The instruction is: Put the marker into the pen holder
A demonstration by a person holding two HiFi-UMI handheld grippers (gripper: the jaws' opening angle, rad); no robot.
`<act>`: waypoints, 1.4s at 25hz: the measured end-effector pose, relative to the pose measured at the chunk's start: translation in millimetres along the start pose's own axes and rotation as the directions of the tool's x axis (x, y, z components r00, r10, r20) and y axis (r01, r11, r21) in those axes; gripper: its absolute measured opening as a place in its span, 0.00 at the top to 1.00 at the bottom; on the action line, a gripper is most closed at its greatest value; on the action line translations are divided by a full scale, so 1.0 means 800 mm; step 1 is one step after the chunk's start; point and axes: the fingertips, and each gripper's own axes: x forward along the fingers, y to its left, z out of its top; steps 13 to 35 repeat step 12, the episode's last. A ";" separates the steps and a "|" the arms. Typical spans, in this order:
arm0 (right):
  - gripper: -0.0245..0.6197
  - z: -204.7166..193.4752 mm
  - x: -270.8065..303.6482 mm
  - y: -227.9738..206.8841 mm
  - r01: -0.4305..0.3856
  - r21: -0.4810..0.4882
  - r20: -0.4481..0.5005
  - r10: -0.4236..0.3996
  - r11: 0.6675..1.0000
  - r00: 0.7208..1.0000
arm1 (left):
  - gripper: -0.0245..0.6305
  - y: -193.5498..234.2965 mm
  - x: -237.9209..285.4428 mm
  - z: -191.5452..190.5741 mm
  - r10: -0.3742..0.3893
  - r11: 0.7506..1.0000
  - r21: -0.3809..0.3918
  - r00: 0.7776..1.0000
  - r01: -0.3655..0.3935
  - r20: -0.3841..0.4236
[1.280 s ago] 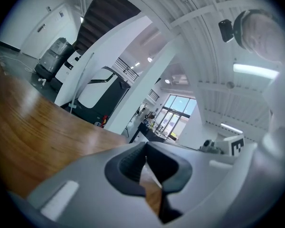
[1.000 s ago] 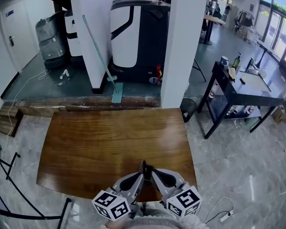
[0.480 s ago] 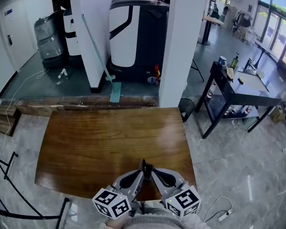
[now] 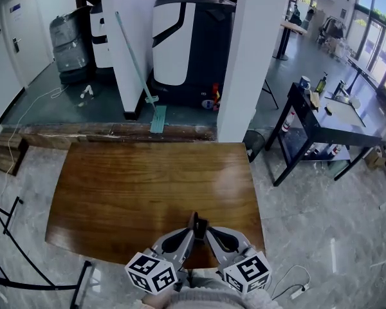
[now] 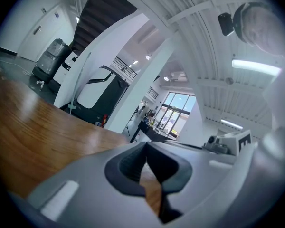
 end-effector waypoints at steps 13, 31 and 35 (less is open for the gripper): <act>0.96 -0.009 0.002 -0.014 0.001 -0.002 -0.036 -0.001 1.000 0.999 | 0.95 0.007 0.002 0.002 0.017 1.000 0.002 1.000 -0.017 0.001; 0.96 -0.009 0.002 -0.014 0.001 -0.002 -0.036 -0.001 1.000 0.999 | 0.95 0.007 0.002 0.002 0.017 1.000 0.002 1.000 -0.017 0.001; 0.96 -0.009 0.002 -0.014 0.001 -0.002 -0.036 -0.001 1.000 0.999 | 0.95 0.007 0.002 0.002 0.017 1.000 0.002 1.000 -0.017 0.001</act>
